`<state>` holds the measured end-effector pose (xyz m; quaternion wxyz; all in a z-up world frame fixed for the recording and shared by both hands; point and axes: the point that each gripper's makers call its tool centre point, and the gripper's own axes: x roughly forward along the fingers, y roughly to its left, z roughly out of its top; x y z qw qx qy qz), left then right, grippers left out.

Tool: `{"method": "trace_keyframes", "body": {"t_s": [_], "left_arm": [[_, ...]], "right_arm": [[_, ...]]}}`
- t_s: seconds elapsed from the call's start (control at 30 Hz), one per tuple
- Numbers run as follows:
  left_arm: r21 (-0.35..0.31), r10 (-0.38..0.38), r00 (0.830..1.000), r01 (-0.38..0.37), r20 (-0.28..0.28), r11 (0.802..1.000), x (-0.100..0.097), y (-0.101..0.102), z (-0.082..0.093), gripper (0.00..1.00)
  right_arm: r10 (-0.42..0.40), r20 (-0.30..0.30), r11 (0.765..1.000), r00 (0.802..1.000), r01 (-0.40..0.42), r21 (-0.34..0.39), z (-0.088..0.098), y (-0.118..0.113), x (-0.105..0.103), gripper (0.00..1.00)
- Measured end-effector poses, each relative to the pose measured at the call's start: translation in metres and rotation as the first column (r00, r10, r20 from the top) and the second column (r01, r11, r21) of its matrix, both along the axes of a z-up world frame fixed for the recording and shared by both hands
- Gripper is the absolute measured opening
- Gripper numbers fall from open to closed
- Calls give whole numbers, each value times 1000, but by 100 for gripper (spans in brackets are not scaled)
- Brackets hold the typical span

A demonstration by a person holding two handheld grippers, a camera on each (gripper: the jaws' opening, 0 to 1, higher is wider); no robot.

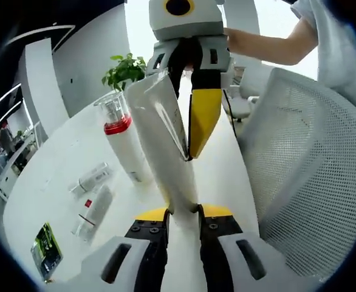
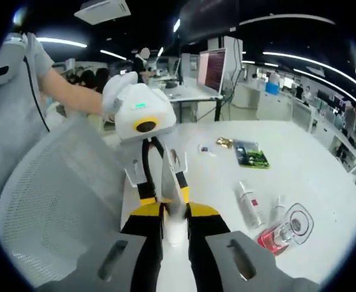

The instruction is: Arrange the skincare products in the storage area until every visible bottle or jar stands upright without overlapping.

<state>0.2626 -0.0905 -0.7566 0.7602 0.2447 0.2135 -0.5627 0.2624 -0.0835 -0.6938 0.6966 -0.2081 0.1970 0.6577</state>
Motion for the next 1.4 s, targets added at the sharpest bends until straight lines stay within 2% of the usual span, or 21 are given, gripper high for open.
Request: {"method": "trace_keyframes", "body": {"t_s": [0.2, 0.53, 0.7, 0.73, 1.07, 1.3, 1.33, 1.4], "left_arm": [[-15, 20, 1000, -20, -4, 1000, 5, -2, 1, 21], [-27, 6, 1000, -6, -8, 1000, 8, -4, -1, 23], [-33, 6, 999, -7, -33, 999, 8, -4, -1, 20], [-34, 7, 999, -8, -31, 999, 8, -5, -1, 19], [-40, 12, 1000, -13, -23, 999, 11, -2, -1, 17], [-44, 1, 1000, -2, -22, 999, 14, -3, -1, 17], [-44, -6, 1000, 5, -23, 999, 14, -3, -1, 17], [-44, -12, 1000, 11, -26, 999, 15, -3, -1, 17]], "right_arm": [[-4, -8, 1000, 1000, 4, 2, -1, -2, 0, 12], [27, -9, 1000, 1000, -27, 9, 0, 0, -2, 11], [20, -22, 1000, 1000, -20, 5, 0, -2, 0, 12], [21, -7, 1000, 1000, -21, 6, 0, -2, 3, 12], [-18, 0, 1000, 1000, 18, 26, 5, -1, 9, 15], [-52, -6, 997, 999, 53, 50, 13, -10, 18, 15], [-51, -9, 997, 999, 51, 49, 15, -10, 19, 15], [-25, 4, 1000, 1000, 25, -2, 18, -12, 22, 16]]}}
